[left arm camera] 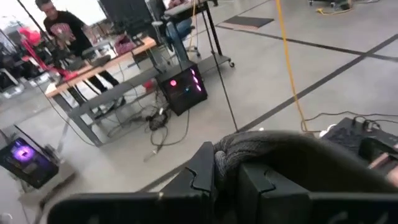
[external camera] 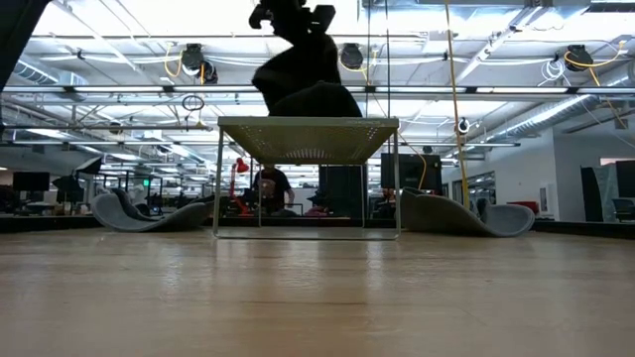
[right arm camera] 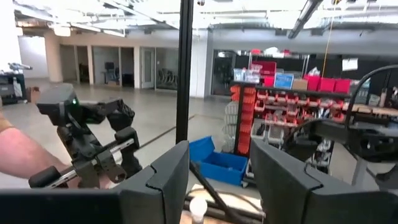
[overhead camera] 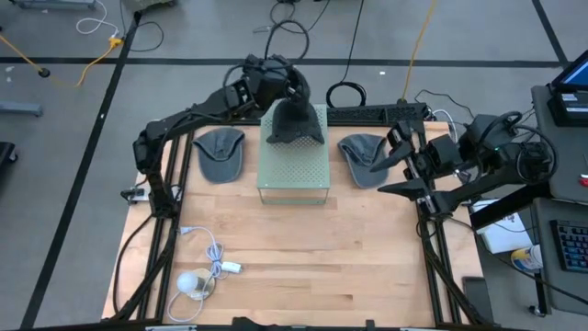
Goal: Pick & Place hat
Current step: Stack the black cap on top of the black cap on the shelf
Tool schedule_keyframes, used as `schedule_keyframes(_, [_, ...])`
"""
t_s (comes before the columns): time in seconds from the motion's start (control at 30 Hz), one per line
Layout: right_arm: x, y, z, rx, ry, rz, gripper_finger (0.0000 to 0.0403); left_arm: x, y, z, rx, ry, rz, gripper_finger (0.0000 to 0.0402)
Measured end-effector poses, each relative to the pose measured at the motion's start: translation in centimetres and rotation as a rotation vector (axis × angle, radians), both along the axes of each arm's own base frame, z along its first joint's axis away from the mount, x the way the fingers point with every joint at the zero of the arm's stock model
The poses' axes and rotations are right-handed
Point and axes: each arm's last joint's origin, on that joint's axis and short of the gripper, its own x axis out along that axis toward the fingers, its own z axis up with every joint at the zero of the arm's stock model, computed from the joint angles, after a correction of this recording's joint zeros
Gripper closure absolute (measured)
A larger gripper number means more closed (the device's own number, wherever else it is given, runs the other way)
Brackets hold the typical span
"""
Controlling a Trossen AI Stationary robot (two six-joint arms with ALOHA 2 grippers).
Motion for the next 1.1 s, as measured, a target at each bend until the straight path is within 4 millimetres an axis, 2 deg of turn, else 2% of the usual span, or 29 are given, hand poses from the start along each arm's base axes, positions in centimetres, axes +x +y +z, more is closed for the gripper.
schedule_keyframes(0.2, [0.1,0.0,-0.5,-0.01,0.049,0.0,0.0236,0.6,-0.2,-1.4,-0.05,0.023,0.031,0.0377])
schedule_keyframes(0.7, [0.1,0.0,-0.5,-0.01,0.048,0.0,0.0236,1.3,-3.1,-2.3,-0.104,0.089,-0.03,0.0377])
schedule_keyframes(1.1, [0.1,0.0,-0.5,-0.01,0.049,0.0,0.0236,1.6,-4.6,-3.4,-0.176,0.122,-0.047,0.0377])
